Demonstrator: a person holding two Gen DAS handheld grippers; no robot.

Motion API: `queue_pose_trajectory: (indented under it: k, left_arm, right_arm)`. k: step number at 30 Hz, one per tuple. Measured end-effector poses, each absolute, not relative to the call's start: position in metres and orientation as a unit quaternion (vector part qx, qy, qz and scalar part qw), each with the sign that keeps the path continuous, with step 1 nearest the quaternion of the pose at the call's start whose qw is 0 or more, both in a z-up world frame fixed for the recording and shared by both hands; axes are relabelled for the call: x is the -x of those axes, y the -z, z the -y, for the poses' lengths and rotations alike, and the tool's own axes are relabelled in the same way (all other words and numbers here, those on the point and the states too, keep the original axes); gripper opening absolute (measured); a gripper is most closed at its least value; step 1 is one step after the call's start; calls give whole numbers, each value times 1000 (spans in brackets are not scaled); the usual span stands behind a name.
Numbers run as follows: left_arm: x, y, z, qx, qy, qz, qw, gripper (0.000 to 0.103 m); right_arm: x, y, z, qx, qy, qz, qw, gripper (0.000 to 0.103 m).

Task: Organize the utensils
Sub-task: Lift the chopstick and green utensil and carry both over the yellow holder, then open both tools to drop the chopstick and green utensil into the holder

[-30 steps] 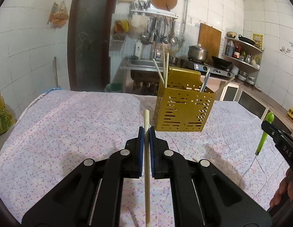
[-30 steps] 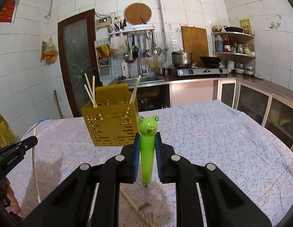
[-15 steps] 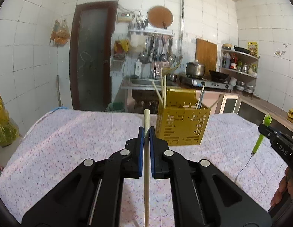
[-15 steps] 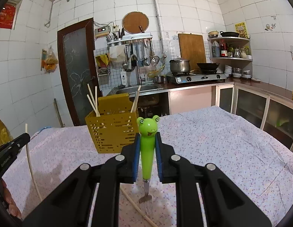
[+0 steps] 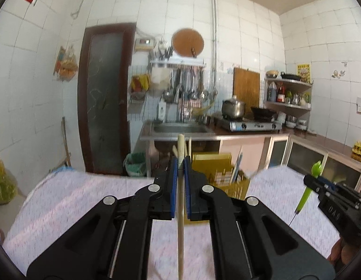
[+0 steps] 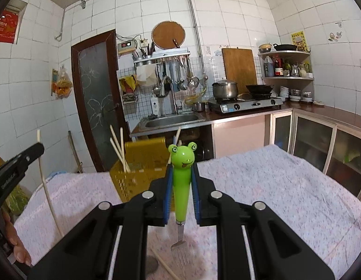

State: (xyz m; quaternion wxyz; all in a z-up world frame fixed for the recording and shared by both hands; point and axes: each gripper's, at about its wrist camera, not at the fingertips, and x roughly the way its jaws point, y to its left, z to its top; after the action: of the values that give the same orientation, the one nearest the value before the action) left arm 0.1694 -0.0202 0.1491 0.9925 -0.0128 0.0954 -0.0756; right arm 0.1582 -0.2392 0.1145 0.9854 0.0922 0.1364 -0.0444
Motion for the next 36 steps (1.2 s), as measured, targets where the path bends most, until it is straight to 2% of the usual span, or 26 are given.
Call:
queue_pose_trajectory:
  k: [8, 13, 18, 23, 31, 32, 33, 34, 35, 36]
  left_arm:
    - [-221, -212, 39, 34, 95, -35, 994, 4]
    - [-261, -228, 53, 38, 102, -4, 994, 4]
    - [-319, -210, 63, 44, 108, -16, 993, 4]
    - [-367, -165, 67, 58, 113, -62, 990, 4]
    - [-375, -124, 59, 46, 95, -106, 989, 5]
    - [-372, -126, 56, 45, 93, -112, 988, 8]
    - [-371, -128, 53, 44, 92, -115, 988, 22]
    - [-365, -133, 49, 45, 88, -119, 988, 33]
    - [-358, -140, 44, 49, 82, -116, 989, 54]
    - [-345, -147, 37, 54, 74, -107, 990, 66]
  right_arm:
    - [-208, -172, 241, -107, 35, -99, 989, 15]
    - [-247, -198, 237, -105, 36, -80, 991, 15]
    - [-294, -194, 232, -105, 34, -88, 990, 15]
    - [-329, -166, 233, -109, 37, -118, 986, 15]
    - [-345, -124, 229, -92, 42, -153, 983, 16]
    - [-344, -124, 229, -87, 44, -156, 983, 16]
    - [-343, -124, 232, -85, 45, -159, 983, 17]
    - [-341, -124, 233, -82, 46, -166, 982, 25]
    - [-339, -126, 234, -80, 47, -171, 981, 35]
    - [-336, -128, 236, -79, 48, -173, 981, 59]
